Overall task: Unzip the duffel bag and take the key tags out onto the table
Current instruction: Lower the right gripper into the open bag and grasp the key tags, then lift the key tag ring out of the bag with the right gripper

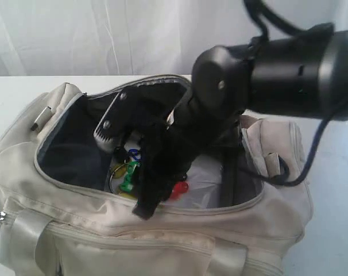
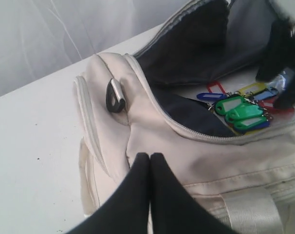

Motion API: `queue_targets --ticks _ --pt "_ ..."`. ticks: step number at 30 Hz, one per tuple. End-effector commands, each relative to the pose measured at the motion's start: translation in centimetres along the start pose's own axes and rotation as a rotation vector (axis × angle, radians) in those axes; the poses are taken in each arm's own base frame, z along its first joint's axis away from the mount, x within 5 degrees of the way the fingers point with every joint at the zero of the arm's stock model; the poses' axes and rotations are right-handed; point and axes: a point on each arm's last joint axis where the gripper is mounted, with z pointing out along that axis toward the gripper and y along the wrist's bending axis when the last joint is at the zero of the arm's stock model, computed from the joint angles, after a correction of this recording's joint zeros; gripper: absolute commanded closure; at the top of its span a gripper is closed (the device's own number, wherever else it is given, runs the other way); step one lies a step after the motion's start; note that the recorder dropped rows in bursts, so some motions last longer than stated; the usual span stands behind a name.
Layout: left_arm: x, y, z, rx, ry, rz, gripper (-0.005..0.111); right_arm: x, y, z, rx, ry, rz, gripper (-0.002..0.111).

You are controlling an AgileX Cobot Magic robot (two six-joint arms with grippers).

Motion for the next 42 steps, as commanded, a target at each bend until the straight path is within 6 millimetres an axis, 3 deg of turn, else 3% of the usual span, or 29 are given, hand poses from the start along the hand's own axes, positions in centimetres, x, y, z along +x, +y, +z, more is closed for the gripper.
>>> queue_targets --ticks 1,9,15,18,21,22,23,27,34,42 --pt "0.1 0.0 -0.2 -0.01 -0.03 -0.022 0.107 -0.5 1.9 2.5 -0.062 0.045 -0.1 0.041" --pt "0.1 0.0 -0.2 -0.01 -0.03 -0.022 0.107 -0.7 0.8 5.1 0.083 0.015 -0.078 0.041" --pt "0.1 0.0 -0.2 -0.012 -0.033 -0.022 0.107 0.5 0.8 7.2 0.06 0.117 -0.063 0.045" --pt "0.1 0.0 -0.2 -0.012 -0.033 -0.022 0.107 1.0 1.0 7.8 0.04 0.158 -0.061 0.059" --pt "0.1 0.0 -0.2 -0.012 -0.033 -0.022 0.107 1.0 1.0 7.6 0.033 0.175 -0.062 0.091" --pt "0.1 0.0 -0.2 -0.012 -0.033 -0.022 0.107 0.7 0.9 7.1 0.039 0.171 -0.062 0.105" --pt "0.1 0.0 -0.2 -0.012 -0.031 -0.022 0.107 0.5 0.6 6.8 0.053 0.166 -0.056 0.108" --pt "0.1 0.0 -0.2 -0.012 -0.031 -0.022 0.107 -1.4 -0.5 3.9 0.16 0.114 0.012 0.108" --pt "0.1 0.0 -0.2 -0.013 -0.033 -0.022 0.107 -4.5 -2.1 -4.0 0.35 -0.012 -0.026 0.108" --pt "0.1 0.0 -0.2 -0.013 -0.033 -0.022 0.107 -5.6 -2.4 -10.6 0.459 -0.081 -0.015 0.108"
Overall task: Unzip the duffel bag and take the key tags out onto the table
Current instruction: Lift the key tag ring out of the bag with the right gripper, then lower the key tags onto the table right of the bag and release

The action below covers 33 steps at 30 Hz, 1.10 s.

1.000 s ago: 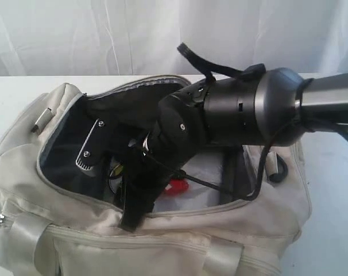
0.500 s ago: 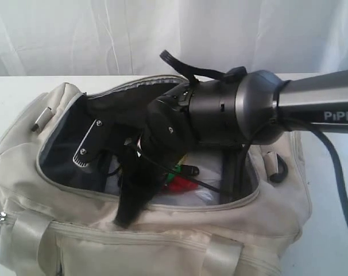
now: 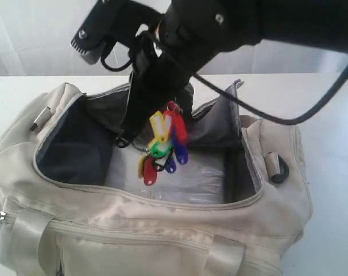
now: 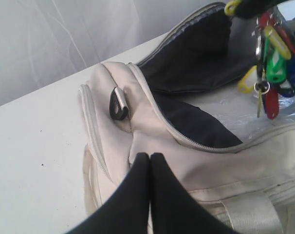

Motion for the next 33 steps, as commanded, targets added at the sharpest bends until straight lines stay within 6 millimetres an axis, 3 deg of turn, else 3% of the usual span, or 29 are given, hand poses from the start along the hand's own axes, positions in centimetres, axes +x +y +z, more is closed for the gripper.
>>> queue_targets --ticks 1,5,10,15,19,23,26,27,31,33 --pt "0.1 0.0 0.0 -0.001 -0.009 -0.025 0.107 -0.1 -1.7 -3.2 0.08 0.006 0.019 0.108" --pt "0.1 0.0 0.0 -0.001 -0.009 -0.027 0.107 0.9 -2.8 -6.1 0.13 0.035 0.065 0.108" --pt "0.1 0.0 0.0 -0.001 -0.009 -0.028 0.107 2.9 -5.1 -11.3 0.225 0.01 0.185 0.108" --pt "0.2 -0.1 0.0 0.001 -0.008 -0.031 0.107 6.6 -6.6 -16.6 0.344 0.035 0.294 0.108" --pt "0.1 -0.1 0.0 0.001 -0.008 -0.032 0.107 10.0 -6.7 -18.3 0.409 0.151 0.354 0.108" --pt "0.1 -0.1 0.0 0.001 -0.008 -0.032 0.107 14.1 -5.8 -16.5 0.473 0.291 0.385 0.108" --pt "0.2 -0.1 0.0 0.003 -0.005 -0.032 0.107 17.0 -5.2 -12.9 0.579 0.378 0.436 0.108" --pt "0.2 -0.1 0.0 0.003 -0.005 -0.032 0.107 17.4 -5.1 -12.3 0.584 0.395 0.434 0.108" --pt "0.2 -0.1 0.0 0.003 -0.005 -0.032 0.107 18.5 -3.0 -6.0 0.422 0.426 0.44 0.108" --pt "0.2 -0.1 0.0 0.003 -0.005 -0.032 0.107 18.6 -2.4 -3.8 0.364 0.44 0.438 0.108"
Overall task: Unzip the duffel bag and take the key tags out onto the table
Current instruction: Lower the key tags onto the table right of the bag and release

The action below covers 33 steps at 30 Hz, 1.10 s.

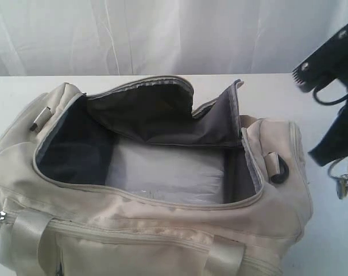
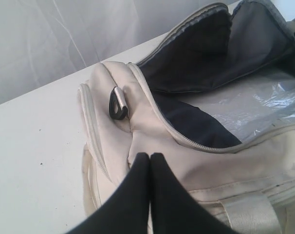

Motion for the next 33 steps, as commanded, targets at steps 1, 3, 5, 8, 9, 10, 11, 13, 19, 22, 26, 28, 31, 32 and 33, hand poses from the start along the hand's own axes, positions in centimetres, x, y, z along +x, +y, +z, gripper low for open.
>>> queue_targets --ticks 1,3,5,8,9,10,11,13,19,22,26,28,31,32,33 --pt "0.2 -0.1 0.0 0.003 -0.005 -0.022 0.107 -0.7 3.1 3.2 -0.116 0.018 -0.013 0.108" --pt "0.2 -0.1 0.0 0.003 -0.005 -0.022 0.107 -1.5 5.3 5.4 -0.191 0.027 -0.029 0.108" --pt "0.2 -0.1 0.0 0.002 -0.007 -0.022 0.107 -1.9 6.6 6.6 -0.236 0.031 -0.046 0.108" --pt "0.1 -0.1 0.0 0.003 -0.009 -0.026 0.107 -2.8 8.3 8.0 -0.318 0.036 -0.087 0.108" --pt "0.1 -0.1 0.0 0.003 -0.009 -0.026 0.107 -3.2 8.9 8.2 -0.342 0.028 -0.104 0.108" --pt "0.1 -0.1 0.0 0.002 -0.011 -0.025 0.107 -3.6 9.4 8.4 -0.355 0.018 -0.122 0.108" --pt "0.1 -0.1 0.0 0.002 -0.011 -0.025 0.107 -4.1 9.9 8.5 -0.363 0.002 -0.141 0.108" --pt "0.1 -0.1 0.0 0.002 -0.011 -0.025 0.107 -5.3 10.8 8.5 -0.379 -0.038 -0.156 0.108" --pt "0.1 -0.1 0.0 0.001 -0.012 -0.025 0.107 -8.8 12.8 8.8 -0.392 -0.097 -0.185 0.108" --pt "0.1 -0.1 0.0 0.001 -0.012 -0.025 0.107 -9.9 12.9 9.4 -0.375 -0.067 -0.185 0.108" --pt "0.1 -0.1 0.0 0.001 -0.013 -0.025 0.107 -9.9 12.0 9.2 -0.316 0.014 -0.214 0.108" --pt "0.1 -0.1 0.0 0.001 -0.013 -0.025 0.107 -9.5 11.3 8.8 -0.277 0.061 -0.233 0.108" --pt "0.1 -0.1 0.0 0.001 -0.013 -0.025 0.107 -9.0 9.8 7.9 -0.209 0.113 -0.253 0.108" --pt "0.1 -0.1 0.0 0.001 -0.013 -0.025 0.107 -8.9 9.2 7.6 -0.192 0.122 -0.254 0.108" --pt "0.1 -0.1 0.0 0.001 -0.013 -0.027 0.107 -8.7 8.7 7.3 -0.18 0.129 -0.25 0.108"
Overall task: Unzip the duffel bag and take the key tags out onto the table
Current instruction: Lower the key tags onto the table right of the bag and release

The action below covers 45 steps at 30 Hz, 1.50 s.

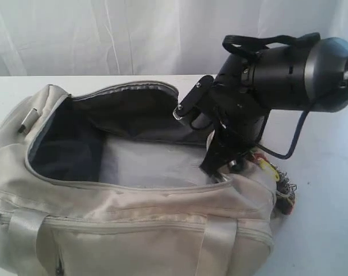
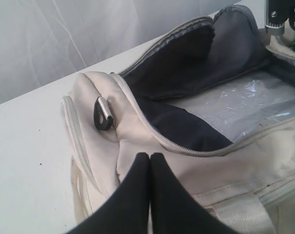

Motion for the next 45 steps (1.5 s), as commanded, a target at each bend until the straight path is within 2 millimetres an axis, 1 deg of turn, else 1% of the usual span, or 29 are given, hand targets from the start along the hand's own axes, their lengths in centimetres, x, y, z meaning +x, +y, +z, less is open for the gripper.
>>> queue_targets --ticks 1,5,9,12,16,19,21,22,24,27,29,31,32,36,38,39,40,41,42,43,44,45 --pt "0.1 -0.1 0.0 0.0 -0.012 -0.022 0.107 1.3 -1.9 -2.3 0.071 0.04 0.014 0.108" --pt "0.1 -0.1 0.0 0.0 -0.012 -0.022 0.107 2.4 -3.0 -3.1 0.08 0.051 0.057 0.108" --pt "0.1 -0.1 0.0 0.0 -0.012 -0.022 0.107 3.4 -3.6 -2.3 0.084 0.083 0.102 0.108" --pt "0.1 -0.1 0.0 0.0 -0.012 -0.022 0.107 3.9 -3.3 -1.2 0.054 0.048 0.14 0.108" --pt "0.1 -0.1 0.0 0.0 -0.012 -0.022 0.107 4.3 -2.4 -0.1 -0.003 -0.001 0.154 0.108" --pt "0.1 -0.1 0.0 0.0 -0.012 -0.022 0.107 4.3 -2.1 0.3 -0.018 -0.036 0.195 0.108" --pt "0.1 -0.1 0.0 0.0 -0.012 -0.022 0.107 4.2 -2.0 0.3 -0.022 -0.05 0.196 0.106" --pt "0.1 -0.1 0.0 0.0 -0.012 -0.022 0.107 4.1 -2.0 0.3 -0.023 -0.055 0.205 0.103" --pt "0.1 -0.1 0.0 0.0 -0.012 -0.022 0.107 4.1 -2.1 0.2 -0.02 -0.059 0.21 0.092" --pt "0.1 -0.1 0.0 0.0 -0.012 -0.022 0.107 4.1 -2.3 -0.2 -0.016 -0.071 0.212 0.07" --pt "0.1 -0.1 0.0 0.0 -0.012 -0.022 0.107 4.2 -2.6 -0.9 -0.011 -0.094 0.221 0.056" --pt "0.1 -0.1 0.0 0.0 -0.012 -0.022 0.107 4.3 -3.0 -2.1 -0.005 -0.13 0.234 0.05" --pt "0.1 -0.1 0.0 0.0 -0.012 -0.022 0.107 4.4 -3.2 -2.8 -0.002 -0.151 0.243 0.049" --pt "0.1 -0.1 0.0 0.0 -0.012 -0.022 0.107 5.1 -4.2 -5.9 0.003 -0.238 0.296 0.051" --pt "0.1 -0.1 0.0 -0.001 -0.014 -0.023 0.107 7.0 -5.0 -10.2 -0.034 -0.322 0.399 0.054" --pt "0.1 0.0 0.0 -0.003 -0.015 -0.02 0.107 7.7 -5.1 -11.2 -0.048 -0.343 0.418 0.057" --pt "0.1 0.0 0.0 -0.006 -0.016 -0.016 0.107 9.0 -4.9 -12.6 -0.08 -0.379 0.428 0.065" --pt "0.1 0.0 0.0 -0.006 -0.016 -0.012 0.107 10.0 -4.8 -13.6 -0.096 -0.411 0.422 0.071" --pt "0.1 0.0 0.0 -0.007 -0.016 -0.003 0.107 11.6 -4.3 -14.6 -0.125 -0.452 0.421 0.089" --pt "0.2 0.0 0.1 -0.008 -0.015 -0.002 0.107 12.5 -4.1 -14.9 -0.13 -0.475 0.416 0.099" --pt "0.6 0.0 0.3 -0.015 -0.016 -0.001 0.107 14.1 -3.7 -15.3 -0.123 -0.514 0.42 0.108" --pt "0.8 0.1 0.5 -0.026 -0.026 -0.003 0.107 15.6 -3.3 -15.4 -0.111 -0.55 0.419 0.108"
